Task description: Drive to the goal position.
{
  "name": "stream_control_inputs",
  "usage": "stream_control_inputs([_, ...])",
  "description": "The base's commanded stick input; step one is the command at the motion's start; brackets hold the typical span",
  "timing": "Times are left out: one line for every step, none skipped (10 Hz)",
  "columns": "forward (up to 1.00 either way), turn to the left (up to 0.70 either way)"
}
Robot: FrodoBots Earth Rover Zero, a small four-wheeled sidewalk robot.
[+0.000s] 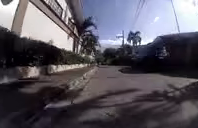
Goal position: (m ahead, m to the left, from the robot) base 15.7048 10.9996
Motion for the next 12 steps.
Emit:
stream_control_inputs([0.70, 0.00])
stream_control_inputs([0.70, 0.00])
stream_control_inputs([0.70, 0.00])
stream_control_inputs([0.70, 0.00])
stream_control_inputs([0.70, 0.00])
stream_control_inputs([0.70, 0.00])
stream_control_inputs([0.70, 0.00])
stream_control_inputs([0.70, 0.00])
stream_control_inputs([0.70, 0.00])
stream_control_inputs([0.70, 0.00])
stream_control_inputs([0.70, 0.00])
stream_control_inputs([0.70, 0.00])
